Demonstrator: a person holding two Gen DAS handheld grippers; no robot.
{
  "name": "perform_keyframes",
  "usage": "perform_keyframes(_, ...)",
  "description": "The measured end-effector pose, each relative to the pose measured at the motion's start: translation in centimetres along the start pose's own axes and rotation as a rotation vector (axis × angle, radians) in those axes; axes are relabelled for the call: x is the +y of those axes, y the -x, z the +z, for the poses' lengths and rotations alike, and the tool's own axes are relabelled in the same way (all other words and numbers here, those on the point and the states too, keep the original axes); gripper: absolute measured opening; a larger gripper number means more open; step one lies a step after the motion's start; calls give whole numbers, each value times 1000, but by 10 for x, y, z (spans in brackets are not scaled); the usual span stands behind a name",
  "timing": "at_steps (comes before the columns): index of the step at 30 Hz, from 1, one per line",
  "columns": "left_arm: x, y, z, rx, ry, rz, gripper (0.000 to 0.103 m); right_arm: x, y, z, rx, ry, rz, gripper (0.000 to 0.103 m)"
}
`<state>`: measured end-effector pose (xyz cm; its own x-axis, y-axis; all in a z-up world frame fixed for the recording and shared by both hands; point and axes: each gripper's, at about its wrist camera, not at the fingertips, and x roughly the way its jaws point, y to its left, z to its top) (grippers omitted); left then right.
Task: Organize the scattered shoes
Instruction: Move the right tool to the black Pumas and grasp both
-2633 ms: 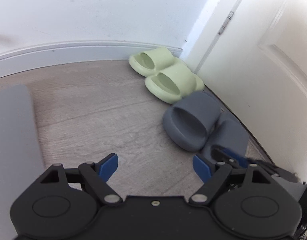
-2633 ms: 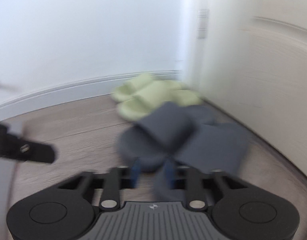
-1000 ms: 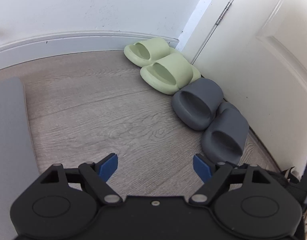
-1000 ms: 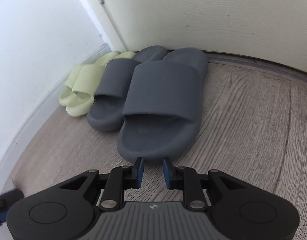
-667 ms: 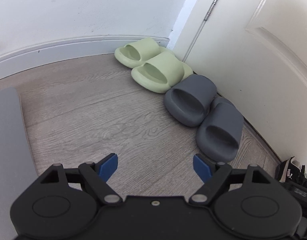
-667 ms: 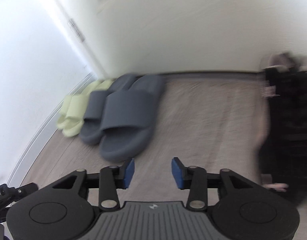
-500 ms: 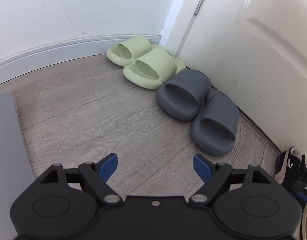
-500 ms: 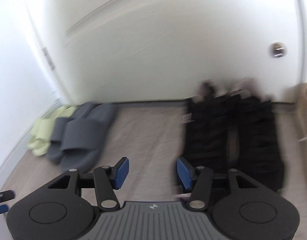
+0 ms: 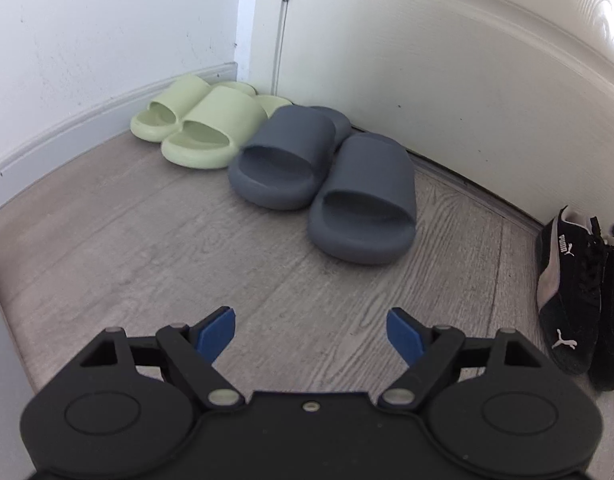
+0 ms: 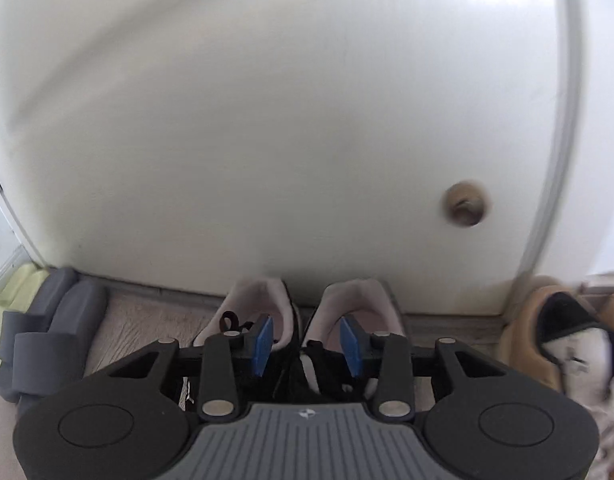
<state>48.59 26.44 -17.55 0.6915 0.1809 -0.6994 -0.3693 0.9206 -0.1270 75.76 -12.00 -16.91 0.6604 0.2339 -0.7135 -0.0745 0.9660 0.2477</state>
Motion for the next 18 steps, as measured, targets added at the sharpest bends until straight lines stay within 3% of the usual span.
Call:
perform_keyframes(2, -1, -3, 0, 4, -7, 0, 83, -2, -23, 8, 66, -42, -14, 40)
perform_keyframes(5, -1, -6, -1, 8, -12, 6, 84, 0, -48, 13, 100, -37, -69, 44)
perform_keyframes(13, 3, -13, -4, 33, 14, 7, 84, 9, -69, 7, 83, -1, -162, 49)
perform_keyframes(18, 2, -12, -4, 33, 6, 1, 84, 6, -61, 0, 37, -12, -169, 36)
